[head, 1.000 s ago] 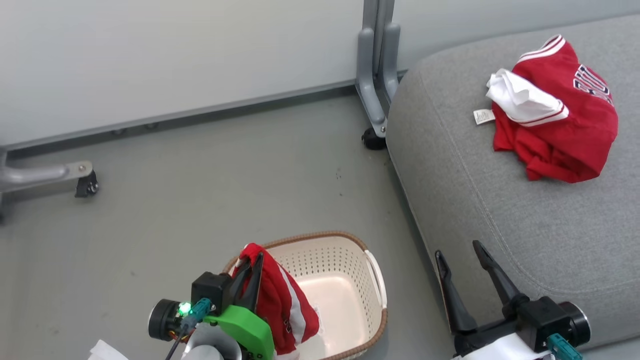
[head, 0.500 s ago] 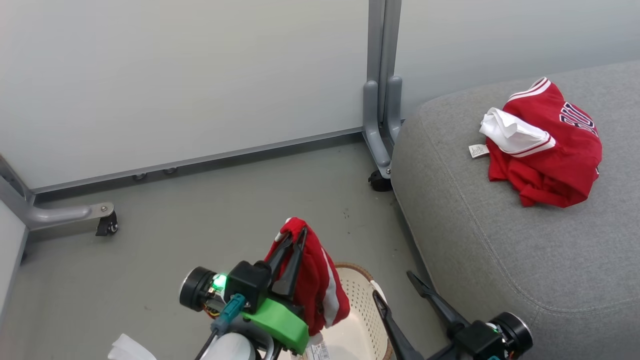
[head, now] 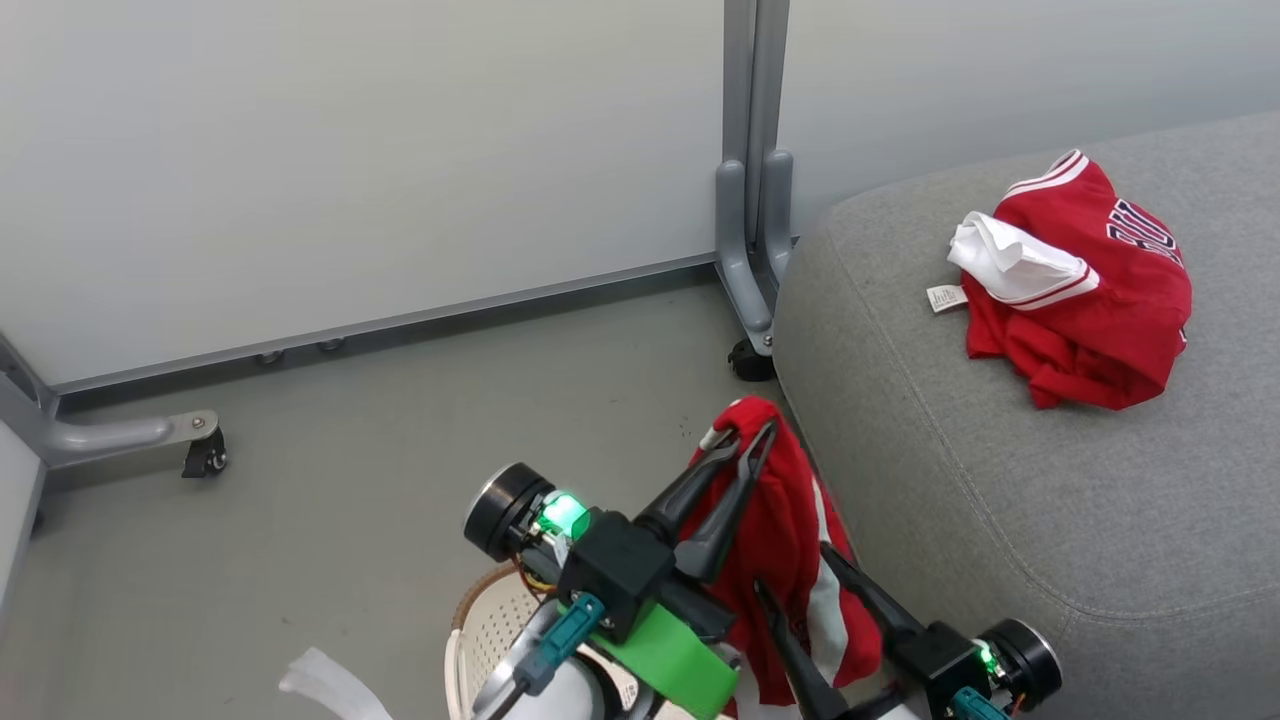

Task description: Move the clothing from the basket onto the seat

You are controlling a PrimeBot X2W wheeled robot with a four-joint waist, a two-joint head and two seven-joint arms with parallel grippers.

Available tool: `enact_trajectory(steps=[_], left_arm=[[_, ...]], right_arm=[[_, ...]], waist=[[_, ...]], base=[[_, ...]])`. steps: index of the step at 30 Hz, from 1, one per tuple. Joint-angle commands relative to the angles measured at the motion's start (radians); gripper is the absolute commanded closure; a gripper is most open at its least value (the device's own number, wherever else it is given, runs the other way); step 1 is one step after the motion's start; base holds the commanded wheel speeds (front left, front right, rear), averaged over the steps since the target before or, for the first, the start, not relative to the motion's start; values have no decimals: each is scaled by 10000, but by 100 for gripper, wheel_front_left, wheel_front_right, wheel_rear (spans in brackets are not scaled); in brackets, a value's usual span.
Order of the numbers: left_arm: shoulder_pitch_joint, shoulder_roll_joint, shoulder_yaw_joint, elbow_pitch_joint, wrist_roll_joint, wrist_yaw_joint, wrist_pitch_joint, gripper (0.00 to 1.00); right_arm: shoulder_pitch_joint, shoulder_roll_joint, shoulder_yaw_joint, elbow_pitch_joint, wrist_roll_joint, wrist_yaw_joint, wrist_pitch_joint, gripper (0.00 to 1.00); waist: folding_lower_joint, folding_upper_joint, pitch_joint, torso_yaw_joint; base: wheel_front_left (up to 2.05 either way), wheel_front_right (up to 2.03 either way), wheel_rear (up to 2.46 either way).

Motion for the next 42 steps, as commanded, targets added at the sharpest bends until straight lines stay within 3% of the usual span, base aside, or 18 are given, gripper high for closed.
enact_trajectory(steps=[1,6,13,14,15,31,32,33,34,42], left_arm=[[-167,31,-60,-272,-85,-20,122,100],[-147,127,-165,-1157,-182,-18,687,100],[-48,251,-250,-1463,-257,-45,949,100],[-56,258,-264,-1483,-255,-41,970,100],[-73,258,-281,-1498,-268,-41,985,100],[-166,394,-120,-1323,-276,260,1015,100],[-166,402,-117,-1318,-268,301,1025,84],[-167,416,-105,-1304,-252,333,1043,18],[-145,403,-77,-1301,-292,369,1042,0],[-198,476,-85,-1260,-340,452,1141,0]], right_arm=[[152,7,-97,225,-83,-14,-32,0],[179,33,-467,964,-165,-14,-34,0],[92,49,-386,895,26,-14,-33,0],[63,48,-379,862,11,-14,-32,44],[57,45,-337,886,31,-14,-33,100],[-66,43,0,1002,396,-14,-33,100],[-69,44,-9,981,419,-14,-33,100],[-69,43,-38,953,461,-14,-33,100],[-67,41,-53,934,471,-14,-33,100],[36,43,-83,866,617,-14,-33,100]], waist=[[1,-1,-5,0],[1,-1,-33,-26],[1,-1,2,-87],[1,-1,14,-86],[1,-1,29,-77],[1,-1,211,43],[1,-1,221,39],[1,-1,231,36],[1,-1,238,32],[1,-1,286,-16]], base=[[0,0,0],[0,0,0],[0,0,0],[0,0,0],[0,0,0],[0,0,0],[0,0,0],[0,0,0],[0,0,0],[0,0,0]])
